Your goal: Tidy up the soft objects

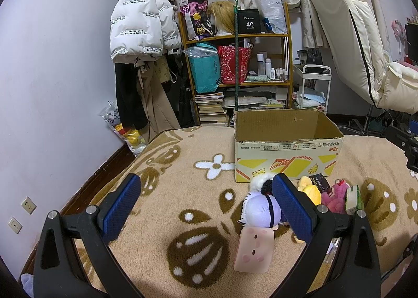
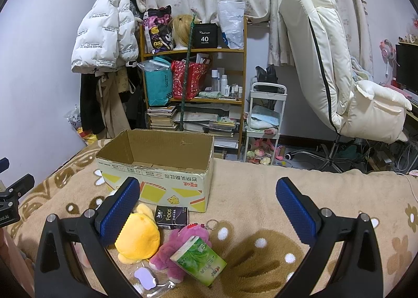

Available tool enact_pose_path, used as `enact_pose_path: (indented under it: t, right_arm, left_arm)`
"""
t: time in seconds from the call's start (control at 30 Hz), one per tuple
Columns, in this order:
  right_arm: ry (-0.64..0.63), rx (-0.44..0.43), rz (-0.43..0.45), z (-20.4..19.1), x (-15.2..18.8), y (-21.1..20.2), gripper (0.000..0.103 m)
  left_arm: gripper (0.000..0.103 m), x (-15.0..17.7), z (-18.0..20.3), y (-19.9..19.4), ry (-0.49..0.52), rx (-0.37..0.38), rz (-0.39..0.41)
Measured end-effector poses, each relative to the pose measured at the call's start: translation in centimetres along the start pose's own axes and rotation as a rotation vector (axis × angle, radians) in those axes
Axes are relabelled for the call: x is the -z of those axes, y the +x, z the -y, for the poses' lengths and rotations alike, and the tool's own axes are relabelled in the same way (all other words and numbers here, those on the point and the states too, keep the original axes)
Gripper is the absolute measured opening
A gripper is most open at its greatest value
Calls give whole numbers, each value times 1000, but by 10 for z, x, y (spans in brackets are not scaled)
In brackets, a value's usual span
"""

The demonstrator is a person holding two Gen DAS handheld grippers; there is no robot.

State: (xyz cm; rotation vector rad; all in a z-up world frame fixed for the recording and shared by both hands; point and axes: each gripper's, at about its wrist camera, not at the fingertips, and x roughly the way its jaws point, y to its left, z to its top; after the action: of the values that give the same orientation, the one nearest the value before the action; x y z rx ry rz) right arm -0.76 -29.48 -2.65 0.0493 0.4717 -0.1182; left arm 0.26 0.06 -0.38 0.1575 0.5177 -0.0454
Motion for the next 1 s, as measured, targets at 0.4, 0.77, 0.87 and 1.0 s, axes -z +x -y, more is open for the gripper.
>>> enact_pose_path:
  t: [0.4,0.77,0.87,1.0]
  right_arm:
    - [2,0,0,2,-1,-1,103]
    - [3,0,-1,2,-2,-1,103]
    - [3,1,-1,2,-2,-1,103]
    - [4,2,-2,2,-3,-1,103]
  left_arm:
    - [99,0,0,0,1,0,-1]
    - [99,0,0,0,2,0,-1]
    - [99,0,0,0,2,-1,-3]
    - [99,3,0,3,6,-6,-13]
